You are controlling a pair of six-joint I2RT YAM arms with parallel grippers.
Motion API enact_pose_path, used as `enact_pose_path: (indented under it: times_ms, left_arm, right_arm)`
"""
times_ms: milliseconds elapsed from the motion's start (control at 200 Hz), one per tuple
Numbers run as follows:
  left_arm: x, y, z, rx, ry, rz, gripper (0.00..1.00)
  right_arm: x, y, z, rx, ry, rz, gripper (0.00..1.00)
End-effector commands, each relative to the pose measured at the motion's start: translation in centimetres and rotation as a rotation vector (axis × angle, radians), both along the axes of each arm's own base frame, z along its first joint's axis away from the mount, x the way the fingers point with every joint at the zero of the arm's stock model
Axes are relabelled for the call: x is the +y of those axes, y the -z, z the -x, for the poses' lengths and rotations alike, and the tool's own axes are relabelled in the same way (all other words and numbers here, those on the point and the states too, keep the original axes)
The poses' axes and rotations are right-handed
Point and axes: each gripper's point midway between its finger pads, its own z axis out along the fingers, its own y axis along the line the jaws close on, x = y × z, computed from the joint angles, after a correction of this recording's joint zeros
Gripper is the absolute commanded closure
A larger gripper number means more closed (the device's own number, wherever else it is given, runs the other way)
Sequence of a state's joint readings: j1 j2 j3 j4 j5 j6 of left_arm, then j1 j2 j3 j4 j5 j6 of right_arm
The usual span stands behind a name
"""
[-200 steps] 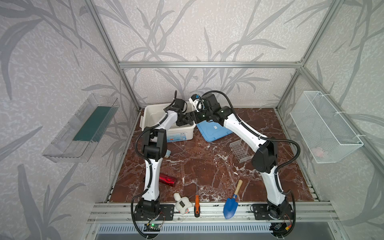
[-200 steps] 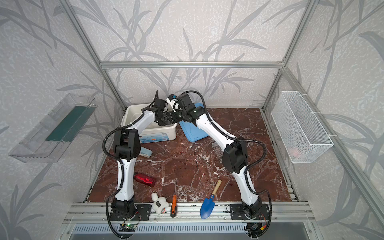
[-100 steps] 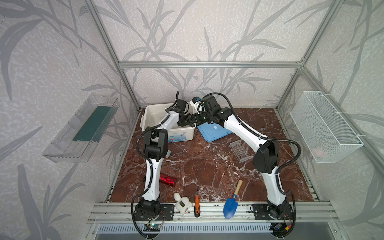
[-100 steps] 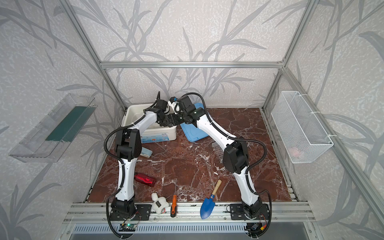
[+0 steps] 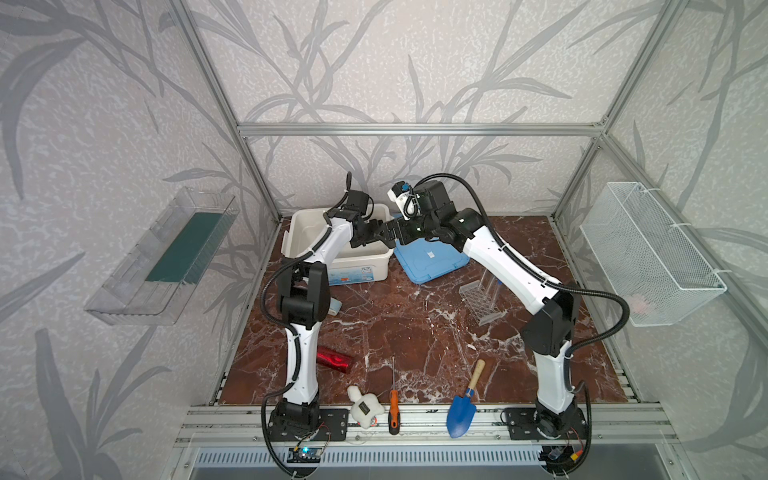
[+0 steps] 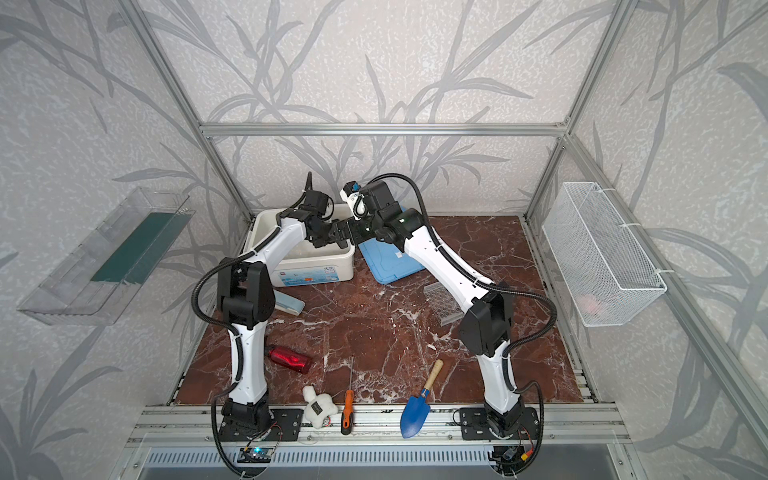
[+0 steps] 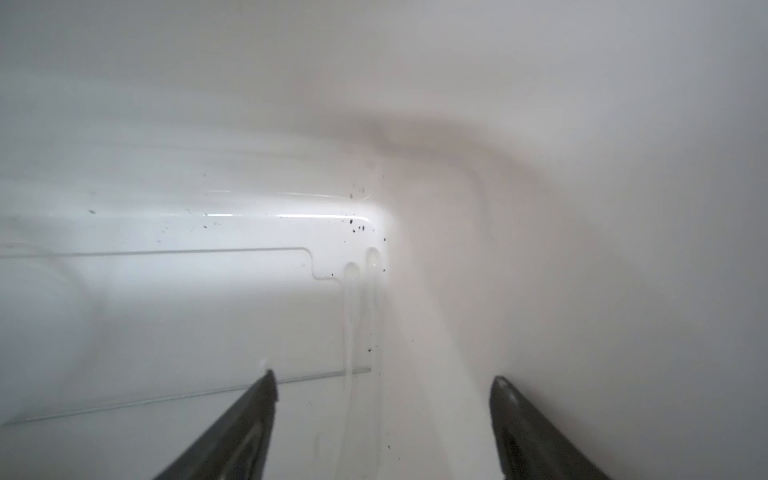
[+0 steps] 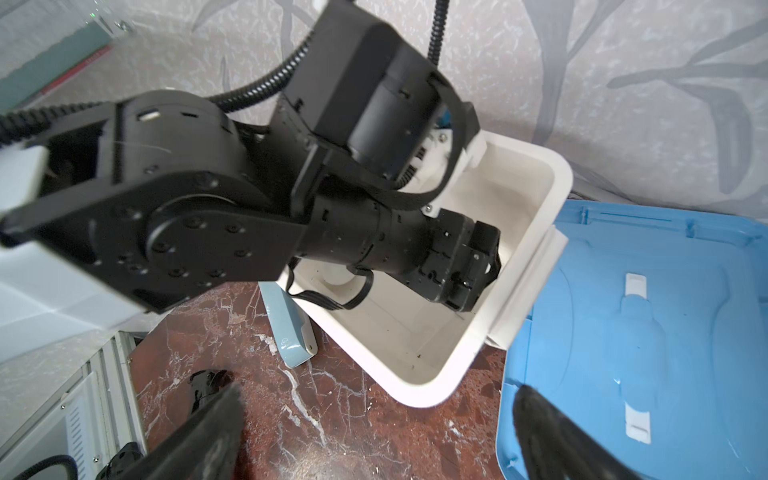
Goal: Organize the chemistry lab equipment
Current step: 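Withdraw the left gripper from the bin while the right gripper moves to the blue lid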
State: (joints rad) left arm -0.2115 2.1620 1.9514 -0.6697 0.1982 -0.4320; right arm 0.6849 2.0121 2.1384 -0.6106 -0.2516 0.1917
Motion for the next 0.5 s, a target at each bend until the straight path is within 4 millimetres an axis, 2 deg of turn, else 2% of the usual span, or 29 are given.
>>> enact_pose_path:
  times_ms: [0, 55, 105, 110, 250, 345, 365, 385, 495]
  left_arm:
    - [0.7, -5.4, 1.5, -0.076, -0.007, -0.028, 0.07]
    - [1.0, -6.9, 2.3, -0.099, -0.021, -0.029, 0.01]
    - [1.1, -8.4, 3.0, -0.132, -0.028, -0.023, 0.01]
    - [1.1, -9.1, 3.1, -0.149, -0.029, -0.018, 0.01]
    - [1.3, -13.2, 6.1, -0.245, -0.058, 0.066, 0.01]
    - [0.6, -14.7, 8.7, -0.286, -0.050, 0.167, 0.01]
    - [0.4, -15.0, 9.3, -0.295, -0.044, 0.190, 0.01]
    - [0.2, -15.3, 9.9, -0.302, -0.035, 0.216, 0.01]
    - [-0.9, -16.2, 13.4, -0.332, 0.006, 0.314, 0.01]
  right_arm:
    - [-2.9, -3.7, 1.1, -0.040, 0.093, 0.000, 0.01]
    - [-3.9, -4.4, 1.5, -0.037, 0.131, 0.003, 0.01]
    - [-4.9, -4.7, 1.8, -0.035, 0.165, 0.012, 0.01]
    - [-5.0, -4.7, 1.9, -0.036, 0.167, 0.013, 0.01]
    - [-7.6, -4.4, 2.7, -0.021, 0.251, 0.059, 0.01]
    - [-9.8, -3.6, 3.0, -0.015, 0.330, 0.089, 0.01]
    - [-10.1, -2.8, 2.8, -0.007, 0.344, 0.103, 0.01]
    - [-10.9, -3.5, 3.1, -0.023, 0.361, 0.092, 0.01]
    - [-13.5, -1.5, 1.9, 0.022, 0.433, 0.146, 0.02]
